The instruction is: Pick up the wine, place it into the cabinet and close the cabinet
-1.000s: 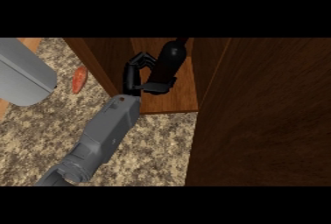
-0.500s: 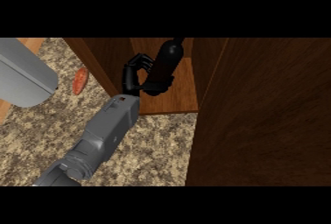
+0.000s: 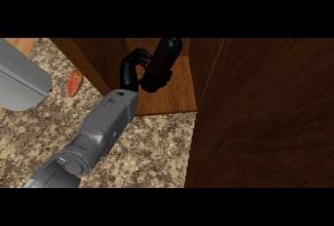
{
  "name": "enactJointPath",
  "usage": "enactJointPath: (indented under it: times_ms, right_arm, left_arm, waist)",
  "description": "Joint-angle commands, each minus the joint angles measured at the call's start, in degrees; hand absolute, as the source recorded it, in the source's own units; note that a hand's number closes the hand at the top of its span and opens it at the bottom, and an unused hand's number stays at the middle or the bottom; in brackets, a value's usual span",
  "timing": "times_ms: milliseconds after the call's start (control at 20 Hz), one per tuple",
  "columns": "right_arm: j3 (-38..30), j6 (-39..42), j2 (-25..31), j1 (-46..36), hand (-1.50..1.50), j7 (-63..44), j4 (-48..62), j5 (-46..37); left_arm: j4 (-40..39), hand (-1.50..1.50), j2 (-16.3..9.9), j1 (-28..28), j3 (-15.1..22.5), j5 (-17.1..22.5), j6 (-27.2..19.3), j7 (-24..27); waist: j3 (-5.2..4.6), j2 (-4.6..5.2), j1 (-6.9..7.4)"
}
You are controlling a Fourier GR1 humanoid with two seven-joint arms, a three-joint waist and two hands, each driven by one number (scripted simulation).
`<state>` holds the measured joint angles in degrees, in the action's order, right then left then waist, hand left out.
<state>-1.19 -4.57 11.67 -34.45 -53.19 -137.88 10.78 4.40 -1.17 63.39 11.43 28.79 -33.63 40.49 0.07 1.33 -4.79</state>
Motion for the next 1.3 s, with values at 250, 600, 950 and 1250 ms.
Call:
enactJointPath:
  times_ms: [250, 600, 950, 1250]
  right_arm:
    - [0.21, -0.24, -0.84, -0.17, -1.5, -1.17, -2.62, 2.36]
    - [-0.31, -0.14, -0.94, -1.64, -1.5, -0.79, -1.26, 2.89]
    - [1.14, 0.82, -2.04, -0.17, -1.5, 0.28, -1.82, 3.3]
    - [2.58, 0.48, -2.63, -1.76, -1.5, 0.48, 0.58, 2.27]
  left_arm:
    - [0.11, 1.5, 0.11, -0.14, -4.34, 3.52, 4.23, -0.93]
    - [1.03, 1.5, 1.13, -3.23, -7.46, 6.73, 11.08, 0.04]
    - [1.18, 1.5, 1.16, -7.6, -7.46, 8.62, 14.36, 2.42]
    - [1.2, 1.5, 1.17, -9.63, -7.28, 10.62, 16.27, 2.35]
  waist:
    - [-0.24, 0.88, -1.37]
    - [-0.25, 0.91, -2.07]
    - [-0.24, 0.85, -4.27]
    - [-0.32, 0.87, -4.49]
